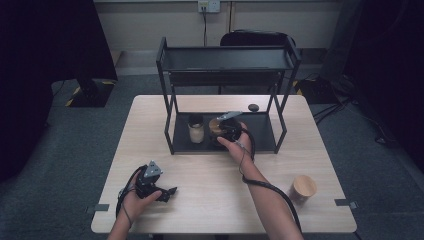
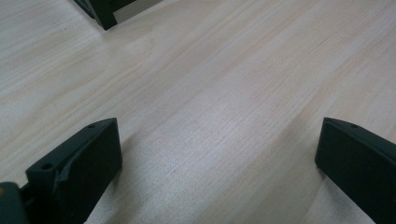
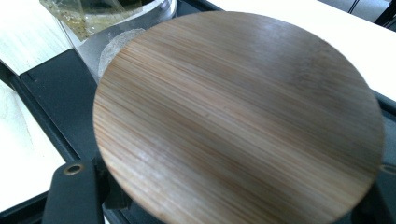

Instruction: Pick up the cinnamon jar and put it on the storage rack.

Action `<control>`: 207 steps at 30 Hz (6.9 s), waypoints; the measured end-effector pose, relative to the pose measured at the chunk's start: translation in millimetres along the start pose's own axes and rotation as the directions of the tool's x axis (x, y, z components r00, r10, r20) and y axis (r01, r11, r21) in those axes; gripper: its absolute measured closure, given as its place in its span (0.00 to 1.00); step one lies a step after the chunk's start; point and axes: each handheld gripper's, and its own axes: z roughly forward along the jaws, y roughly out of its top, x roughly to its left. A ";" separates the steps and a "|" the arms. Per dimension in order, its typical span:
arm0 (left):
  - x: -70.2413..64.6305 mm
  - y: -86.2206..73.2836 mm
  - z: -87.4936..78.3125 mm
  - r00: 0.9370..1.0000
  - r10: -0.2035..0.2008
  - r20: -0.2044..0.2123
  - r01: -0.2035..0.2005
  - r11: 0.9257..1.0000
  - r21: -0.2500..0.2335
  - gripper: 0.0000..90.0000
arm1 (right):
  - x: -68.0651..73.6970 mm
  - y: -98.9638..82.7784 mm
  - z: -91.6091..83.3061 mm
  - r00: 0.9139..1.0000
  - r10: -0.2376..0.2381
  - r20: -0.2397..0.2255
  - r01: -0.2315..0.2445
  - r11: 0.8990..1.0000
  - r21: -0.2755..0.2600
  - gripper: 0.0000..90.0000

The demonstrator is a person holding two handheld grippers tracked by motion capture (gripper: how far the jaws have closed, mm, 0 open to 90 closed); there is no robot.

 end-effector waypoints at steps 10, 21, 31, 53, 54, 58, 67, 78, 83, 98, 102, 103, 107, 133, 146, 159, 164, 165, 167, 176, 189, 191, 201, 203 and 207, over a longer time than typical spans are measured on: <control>0.0 0.0 0.0 1.000 0.000 0.000 0.000 1.000 0.000 0.00 | 0.9 -2.0 4.1 1.000 0.004 0.003 -0.004 1.000 0.002 0.28; 0.0 0.0 0.0 1.000 0.000 0.000 0.000 1.000 0.000 0.00 | -2.3 -2.8 6.2 0.999 0.032 0.002 -0.032 0.999 -0.007 0.28; 0.0 0.0 0.0 1.000 0.000 0.000 0.000 1.000 0.000 0.00 | -5.5 -4.3 7.7 0.999 0.044 0.010 -0.044 0.999 -0.013 0.28; 0.0 0.0 0.0 1.000 0.000 0.000 0.000 1.000 0.000 0.00 | -6.3 -5.5 10.6 0.997 0.074 0.016 -0.073 0.997 -0.037 0.28; 0.0 0.0 0.0 1.000 0.000 0.000 0.000 1.000 0.000 0.00 | -6.3 -5.4 10.6 0.997 0.075 0.016 -0.075 0.997 -0.037 0.28; 0.0 0.0 0.0 1.000 0.000 0.000 0.000 1.000 0.000 0.00 | -6.1 -5.6 10.8 0.997 0.081 0.017 -0.080 0.996 -0.032 0.25; 0.0 0.0 0.0 1.000 0.000 0.000 0.000 1.000 0.000 0.00 | -3.4 -5.4 10.6 0.994 0.105 0.028 -0.105 0.994 -0.017 0.09; 0.0 0.0 0.0 1.000 0.000 0.000 0.000 1.000 0.000 0.00 | -5.9 -5.8 0.8 0.991 0.132 0.028 -0.131 0.991 -0.034 0.05; 0.0 0.0 0.0 1.000 0.000 0.000 0.000 1.000 0.000 0.00 | -5.3 -8.1 -3.1 0.989 0.148 0.018 -0.148 0.989 -0.028 0.02; 0.0 0.0 0.0 1.000 0.000 0.000 0.000 1.000 0.000 0.00 | -5.3 -15.5 -19.4 0.978 0.206 0.012 -0.205 0.977 -0.060 0.02; 0.0 0.0 0.0 1.000 0.000 0.000 0.000 1.000 0.000 0.00 | -3.5 -17.3 -23.5 0.979 0.202 0.006 -0.202 0.978 -0.057 0.02; 0.0 0.0 0.0 1.000 0.000 0.000 0.000 1.000 0.000 0.00 | -3.0 -17.7 -24.4 0.979 0.203 0.005 -0.203 0.978 -0.059 0.02; 0.0 0.0 0.0 1.000 0.000 0.000 0.000 1.000 0.000 0.00 | -2.4 -20.1 -27.6 0.979 0.204 -0.005 -0.204 0.977 -0.061 0.02; 0.0 0.0 0.0 1.000 0.000 0.000 0.000 1.000 0.000 0.00 | 6.8 -33.1 -47.4 0.981 0.191 -0.042 -0.193 0.980 -0.046 0.03; 0.0 0.0 0.0 1.000 0.000 0.000 0.000 1.000 0.000 0.00 | 5.7 -40.7 -60.8 0.980 0.195 -0.044 -0.196 0.980 -0.039 0.03; 0.0 0.0 0.0 1.000 -0.001 0.000 0.001 1.000 -0.001 0.00 | 9.3 -47.9 -71.7 0.980 0.190 -0.060 -0.192 0.981 -0.034 0.03; -0.1 0.0 0.0 1.000 -0.001 0.000 0.001 1.000 -0.001 0.00 | 10.1 -51.7 -74.9 0.982 0.180 -0.058 -0.181 0.983 -0.026 0.03; -0.1 0.0 0.0 1.000 -0.001 0.000 0.001 1.000 -0.001 0.00 | 10.1 -52.7 -75.8 0.981 0.182 -0.061 -0.183 0.983 -0.025 0.03; 0.0 0.0 0.1 1.000 -0.001 0.000 0.001 1.000 -0.001 0.00 | 10.0 -54.7 -77.8 0.982 0.180 -0.060 -0.182 0.983 -0.021 0.03; -0.1 0.0 0.1 1.000 -0.001 0.000 0.001 1.000 -0.001 0.00 | 9.8 -61.9 -87.5 0.983 0.171 -0.067 -0.173 0.985 -0.021 0.03; 0.0 0.0 0.0 1.000 -0.001 0.000 0.001 1.000 -0.001 0.00 | 16.0 -69.8 -93.1 0.981 0.173 -0.092 -0.176 0.984 -0.020 0.03; -0.1 0.0 0.1 1.000 -0.001 0.000 0.001 1.000 -0.001 0.00 | 16.5 -71.2 -93.9 0.981 0.170 -0.093 -0.173 0.985 -0.020 0.03; 0.0 0.0 0.1 1.000 -0.001 0.000 0.001 1.000 -0.001 0.00 | 18.8 -76.9 -101.0 0.981 0.167 -0.100 -0.169 0.986 -0.009 0.03; -0.1 0.0 0.1 1.000 -0.001 0.000 0.001 1.000 -0.001 0.00 | 19.5 -77.9 -102.3 0.981 0.168 -0.101 -0.169 0.986 -0.003 0.03; -0.1 0.0 0.1 1.000 -0.001 0.000 0.001 1.000 -0.001 0.00 | 20.1 -79.8 -105.1 0.980 0.170 -0.105 -0.172 0.985 -0.006 0.03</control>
